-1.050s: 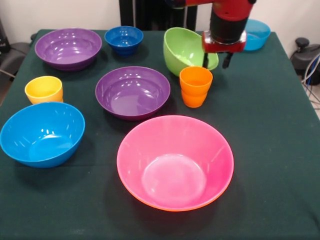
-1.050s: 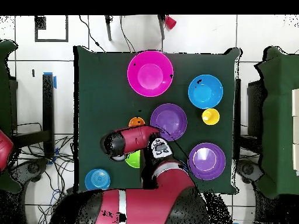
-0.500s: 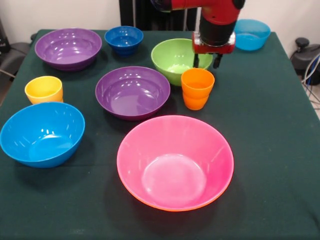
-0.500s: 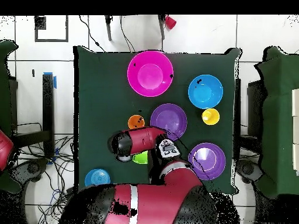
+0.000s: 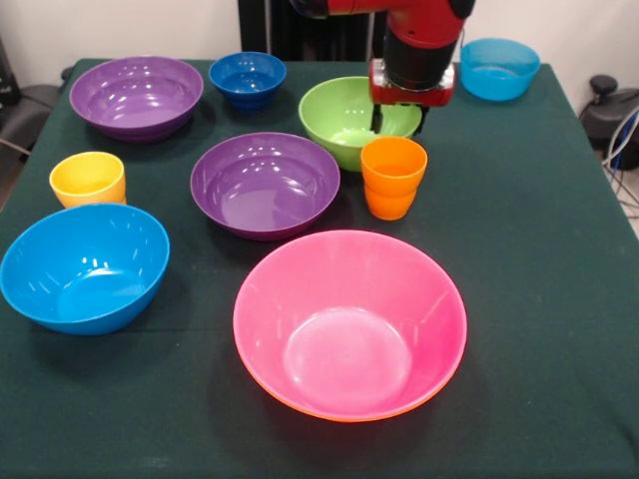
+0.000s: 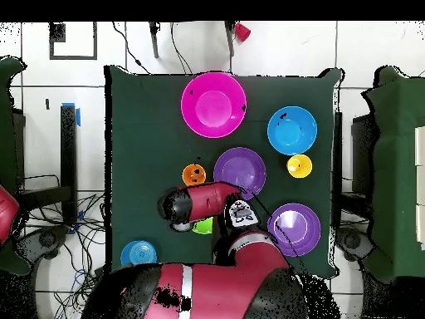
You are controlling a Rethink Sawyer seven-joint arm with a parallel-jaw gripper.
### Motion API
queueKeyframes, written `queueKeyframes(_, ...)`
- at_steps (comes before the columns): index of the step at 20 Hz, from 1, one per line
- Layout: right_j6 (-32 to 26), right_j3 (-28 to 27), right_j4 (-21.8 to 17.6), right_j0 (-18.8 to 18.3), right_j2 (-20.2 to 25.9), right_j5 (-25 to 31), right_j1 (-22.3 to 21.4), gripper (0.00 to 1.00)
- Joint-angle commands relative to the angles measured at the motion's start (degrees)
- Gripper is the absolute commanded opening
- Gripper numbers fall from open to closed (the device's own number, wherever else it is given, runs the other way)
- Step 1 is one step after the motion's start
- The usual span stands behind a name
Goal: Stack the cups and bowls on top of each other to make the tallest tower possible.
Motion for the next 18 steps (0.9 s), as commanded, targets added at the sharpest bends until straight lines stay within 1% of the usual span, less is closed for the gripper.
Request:
queueKeyframes(1, 2.6, -4.3, -1.5, 1.1, 0.7, -0.2, 2.6, 1.00)
queueKeyframes(2, 2.6, -4.6, -1.4, 1.1, 0.7, -0.2, 2.8, 1.00)
queueKeyframes(3, 2.7, -4.6, -1.4, 1.3, 0.5, -0.5, 2.8, 0.00)
queueKeyframes(7, 2.8, -4.9, -0.9, 1.6, 0.3, 1.5, 2.9, 0.00)
queueKeyframes(10, 3.8, -4.8, -2.3, 2.6, -0.8, -2.3, 2.7, 0.00)
queueKeyframes(11, 3.9, -4.7, -2.1, 2.5, -0.7, -2.7, 2.9, 0.00)
queueKeyframes(15, 4.0, -4.8, -1.8, 2.7, -0.6, -3.3, 4.0, 0.00)
queueKeyframes(18, 3.9, -4.5, -1.5, 3.0, -0.7, -3.0, 3.6, 0.00)
